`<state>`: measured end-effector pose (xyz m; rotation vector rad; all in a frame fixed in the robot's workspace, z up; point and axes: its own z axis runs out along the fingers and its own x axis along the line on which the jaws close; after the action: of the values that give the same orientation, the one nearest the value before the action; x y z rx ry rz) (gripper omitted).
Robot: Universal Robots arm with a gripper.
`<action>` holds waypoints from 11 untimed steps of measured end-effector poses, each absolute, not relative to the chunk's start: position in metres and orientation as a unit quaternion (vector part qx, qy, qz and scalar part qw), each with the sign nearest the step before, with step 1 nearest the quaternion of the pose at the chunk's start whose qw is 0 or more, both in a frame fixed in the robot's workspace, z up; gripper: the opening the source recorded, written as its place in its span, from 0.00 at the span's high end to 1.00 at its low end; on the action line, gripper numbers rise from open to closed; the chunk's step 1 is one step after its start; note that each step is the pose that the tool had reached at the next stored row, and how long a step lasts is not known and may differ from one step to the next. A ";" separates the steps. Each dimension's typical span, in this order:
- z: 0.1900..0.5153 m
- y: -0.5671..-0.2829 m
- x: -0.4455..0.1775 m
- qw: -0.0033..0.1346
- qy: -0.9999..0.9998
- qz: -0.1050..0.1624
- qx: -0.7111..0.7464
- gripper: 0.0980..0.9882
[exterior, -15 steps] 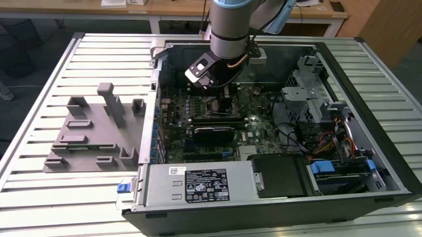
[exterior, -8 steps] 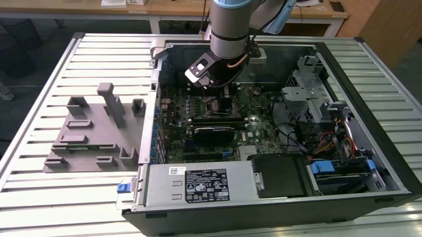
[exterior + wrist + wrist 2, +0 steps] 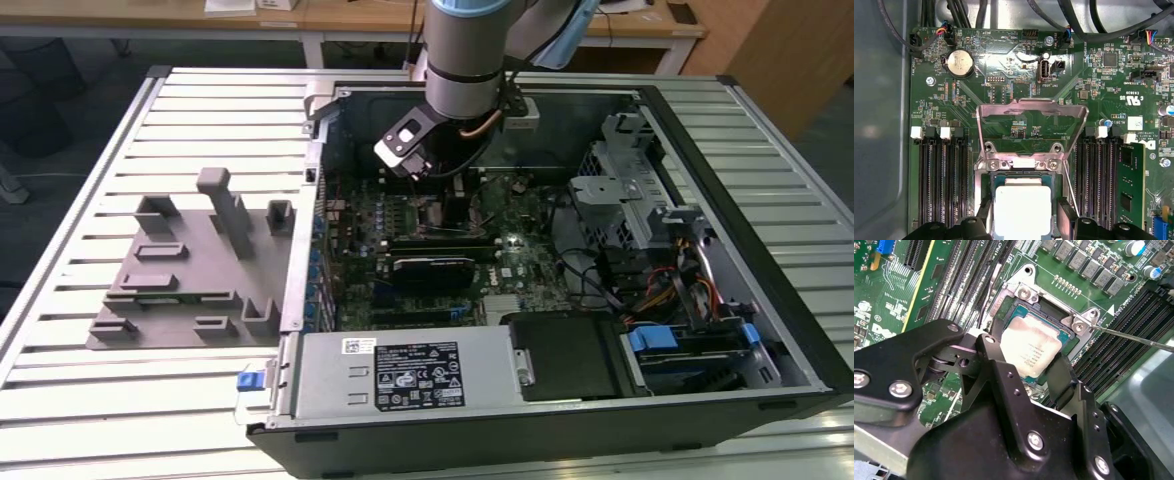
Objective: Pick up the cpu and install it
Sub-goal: 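Place the cpu into insertion slot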
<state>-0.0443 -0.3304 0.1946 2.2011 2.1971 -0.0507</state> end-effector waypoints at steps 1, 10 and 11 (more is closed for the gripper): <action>0.196 -0.330 -0.044 0.016 0.706 -0.016 0.708 0.42; 0.200 -0.330 -0.046 0.024 0.706 -0.008 0.708 0.42; 0.200 -0.330 -0.047 0.029 0.706 -0.003 0.708 0.42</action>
<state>-0.0470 -0.3304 0.2000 2.1834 2.1778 -0.0083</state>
